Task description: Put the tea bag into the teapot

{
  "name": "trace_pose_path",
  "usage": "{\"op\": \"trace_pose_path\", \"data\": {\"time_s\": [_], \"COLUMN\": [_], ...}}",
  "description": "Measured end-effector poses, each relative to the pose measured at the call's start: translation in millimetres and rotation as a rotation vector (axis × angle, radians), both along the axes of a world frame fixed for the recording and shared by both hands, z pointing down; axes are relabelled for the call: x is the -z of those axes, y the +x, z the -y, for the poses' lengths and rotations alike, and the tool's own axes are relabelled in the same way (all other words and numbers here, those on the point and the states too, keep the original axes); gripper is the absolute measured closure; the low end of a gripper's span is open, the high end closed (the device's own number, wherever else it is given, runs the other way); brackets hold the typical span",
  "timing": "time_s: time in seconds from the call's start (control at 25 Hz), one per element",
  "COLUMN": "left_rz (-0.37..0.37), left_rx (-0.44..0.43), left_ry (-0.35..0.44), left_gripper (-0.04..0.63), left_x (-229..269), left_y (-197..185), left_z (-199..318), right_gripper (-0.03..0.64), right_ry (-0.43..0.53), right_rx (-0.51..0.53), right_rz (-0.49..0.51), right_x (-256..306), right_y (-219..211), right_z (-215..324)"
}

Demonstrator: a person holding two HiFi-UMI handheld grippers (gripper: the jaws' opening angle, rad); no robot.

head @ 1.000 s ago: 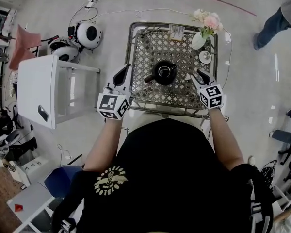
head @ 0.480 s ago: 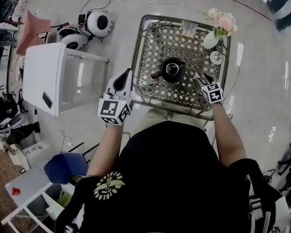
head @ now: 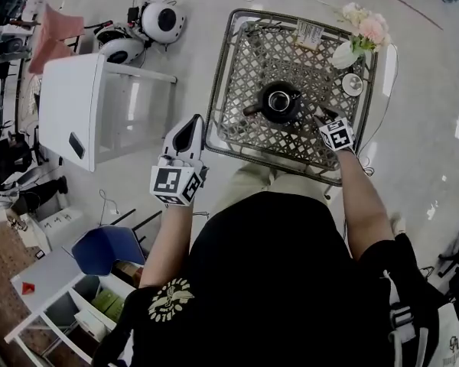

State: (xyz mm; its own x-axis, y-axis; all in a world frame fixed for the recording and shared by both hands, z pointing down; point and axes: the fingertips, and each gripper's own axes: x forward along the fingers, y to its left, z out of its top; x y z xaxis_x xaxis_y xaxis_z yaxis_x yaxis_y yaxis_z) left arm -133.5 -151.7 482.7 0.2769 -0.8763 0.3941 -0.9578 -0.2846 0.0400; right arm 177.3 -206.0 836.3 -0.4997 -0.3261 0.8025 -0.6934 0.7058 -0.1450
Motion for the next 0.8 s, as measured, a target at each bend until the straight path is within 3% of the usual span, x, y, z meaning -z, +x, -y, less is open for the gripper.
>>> {"op": "trace_pose_path", "data": {"time_s": [0.04, 0.12, 0.16, 0.8], "left_rz": [-0.001, -0.003, -0.005, -0.067], "left_rx": [0.005, 0.012, 0.012, -0.116], "left_ry": [-0.003, -0.006, -0.005, 0.1], "left_gripper": [0.598, 0.598, 0.598, 0.598], "left_x": [-1, -2, -2, 26], "left_y": [-2, -5, -5, 26], "left_z": [-2, -5, -5, 53], "right_gripper": [0.454, 0.566, 0.582, 0.594], "right_ry": [-0.005, -0.005, -0.002, 0.119], "right_rx": [0.011, 0.035, 0.039, -0.159], "right_rz": [-0.016, -0.065, -0.084, 0.086], "right_x": [-3, -9, -9, 103], "right_y": [-1, -1, 0, 22], "right_z": [-1, -5, -6, 2]}}
